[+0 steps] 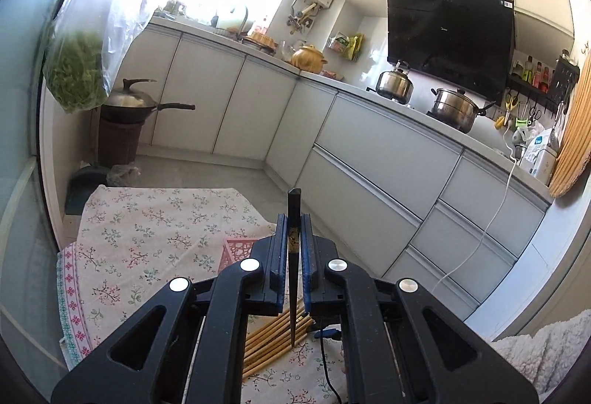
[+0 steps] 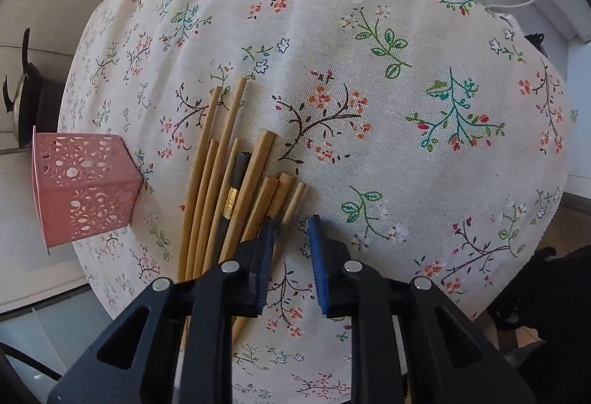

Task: Organize utensils
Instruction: 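Carry the chopstick with the left gripper and drop it into the pink holder, then lower the right gripper onto the chopstick pile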

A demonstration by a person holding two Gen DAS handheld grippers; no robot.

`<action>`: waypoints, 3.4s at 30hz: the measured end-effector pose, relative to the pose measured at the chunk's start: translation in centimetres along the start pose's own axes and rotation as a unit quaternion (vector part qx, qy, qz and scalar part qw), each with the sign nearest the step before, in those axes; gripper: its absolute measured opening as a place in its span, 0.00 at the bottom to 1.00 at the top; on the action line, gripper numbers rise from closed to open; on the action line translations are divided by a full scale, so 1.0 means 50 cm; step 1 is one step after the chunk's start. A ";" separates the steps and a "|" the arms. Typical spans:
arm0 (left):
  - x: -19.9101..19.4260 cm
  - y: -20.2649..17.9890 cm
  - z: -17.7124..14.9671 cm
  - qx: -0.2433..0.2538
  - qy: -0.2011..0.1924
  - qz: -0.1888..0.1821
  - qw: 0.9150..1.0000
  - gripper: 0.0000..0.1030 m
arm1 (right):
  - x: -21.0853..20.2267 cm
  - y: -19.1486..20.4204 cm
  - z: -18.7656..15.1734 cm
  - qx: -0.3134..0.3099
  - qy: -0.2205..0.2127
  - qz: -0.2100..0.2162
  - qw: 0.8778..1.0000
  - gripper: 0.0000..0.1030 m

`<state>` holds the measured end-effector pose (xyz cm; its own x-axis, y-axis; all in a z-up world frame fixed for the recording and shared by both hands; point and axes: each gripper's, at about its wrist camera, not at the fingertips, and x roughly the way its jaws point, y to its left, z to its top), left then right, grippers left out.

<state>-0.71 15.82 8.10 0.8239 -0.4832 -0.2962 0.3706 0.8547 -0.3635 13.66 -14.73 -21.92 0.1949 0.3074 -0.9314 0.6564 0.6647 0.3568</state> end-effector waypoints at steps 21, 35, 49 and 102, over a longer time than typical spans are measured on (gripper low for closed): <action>0.002 0.005 -0.002 -0.012 -0.002 0.013 1.000 0.06 | -0.021 -0.046 -0.020 -0.024 -0.015 0.021 0.999 0.05; 0.028 0.005 0.009 -0.059 -0.019 0.050 0.997 0.06 | -0.376 -0.050 -0.108 -0.206 -0.186 0.157 0.948 0.05; 0.175 -0.024 0.113 -0.046 -0.045 0.124 0.990 0.06 | -0.624 0.057 -0.016 -0.227 -0.300 0.279 0.884 0.05; 0.302 -0.053 0.049 0.008 -0.004 0.219 0.976 0.71 | -0.455 0.228 -0.046 -0.360 -0.336 0.163 0.855 0.33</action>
<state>11.81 6.74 6.77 0.9080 -0.0697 -0.4131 -0.0114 0.9816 -0.1907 15.03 -12.59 3.51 0.8155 0.2569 -0.5186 -0.0850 0.9395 0.3318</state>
